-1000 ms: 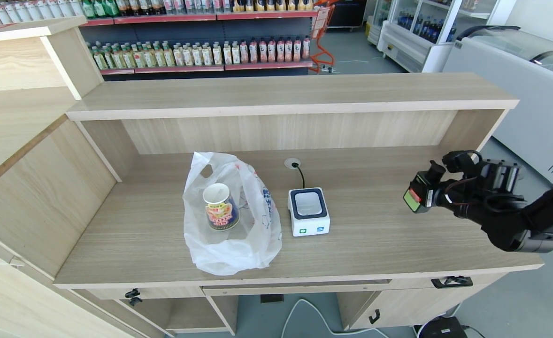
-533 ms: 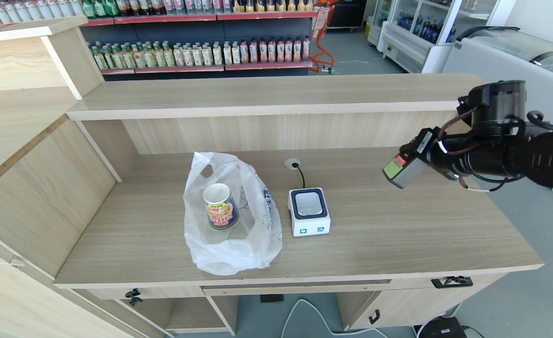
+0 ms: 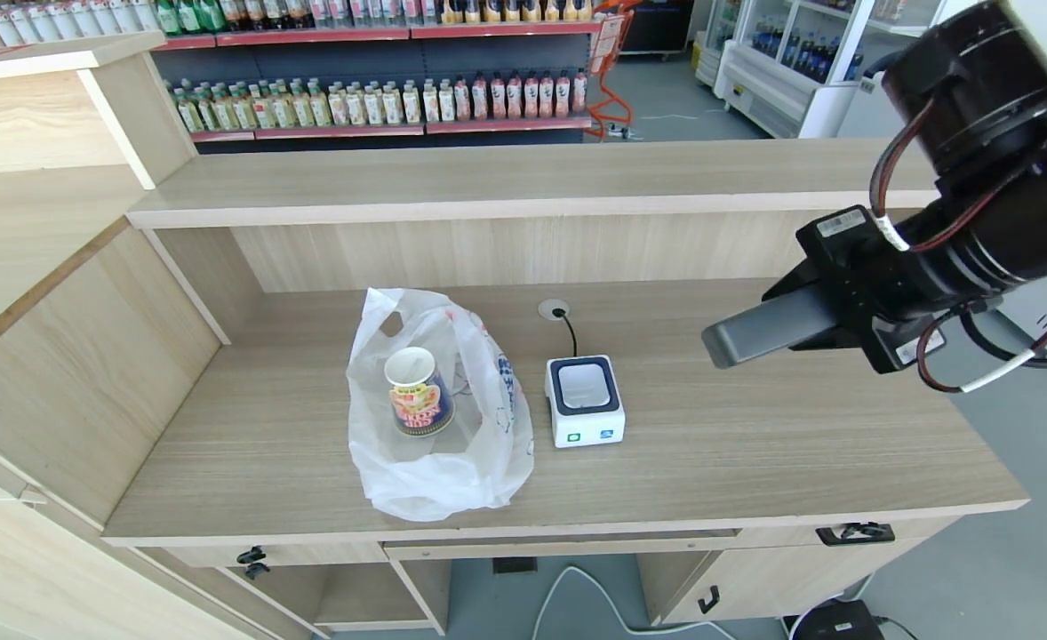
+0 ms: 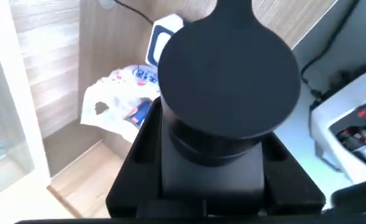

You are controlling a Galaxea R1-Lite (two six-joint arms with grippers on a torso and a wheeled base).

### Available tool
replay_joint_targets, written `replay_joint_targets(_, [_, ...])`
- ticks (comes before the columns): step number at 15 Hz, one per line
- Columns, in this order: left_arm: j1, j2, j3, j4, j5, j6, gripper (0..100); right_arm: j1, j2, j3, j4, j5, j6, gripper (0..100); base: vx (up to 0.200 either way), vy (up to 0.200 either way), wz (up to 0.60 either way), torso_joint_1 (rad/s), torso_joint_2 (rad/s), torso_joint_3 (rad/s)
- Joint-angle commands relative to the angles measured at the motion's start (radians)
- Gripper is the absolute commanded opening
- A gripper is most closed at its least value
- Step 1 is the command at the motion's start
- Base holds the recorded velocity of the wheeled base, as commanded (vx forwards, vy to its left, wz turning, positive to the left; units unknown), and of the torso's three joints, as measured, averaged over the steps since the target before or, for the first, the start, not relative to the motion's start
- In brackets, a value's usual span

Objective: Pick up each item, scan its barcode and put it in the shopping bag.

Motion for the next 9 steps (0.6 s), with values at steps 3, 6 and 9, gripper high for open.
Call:
replay_joint_targets(3, [0.0,0.0,0.0,0.0,0.0,0.0,100,0.024,-0.033,-0.114,0.041,0.215,0.149,0,0.0,0.0,0.0,0.0,0.0,0.0])
replay_joint_targets(6, [0.0,0.0,0.0,0.0,0.0,0.0,100,0.05,-0.036,-0.205,0.176,0.441,0.224,0,0.0,0.0,0.0,0.0,0.0,0.0])
replay_joint_targets(9, [0.0,0.0,0.0,0.0,0.0,0.0,100,0.076,-0.064,-0.211,0.242,0.607,0.226,0,0.0,0.0,0.0,0.0,0.0,0.0])
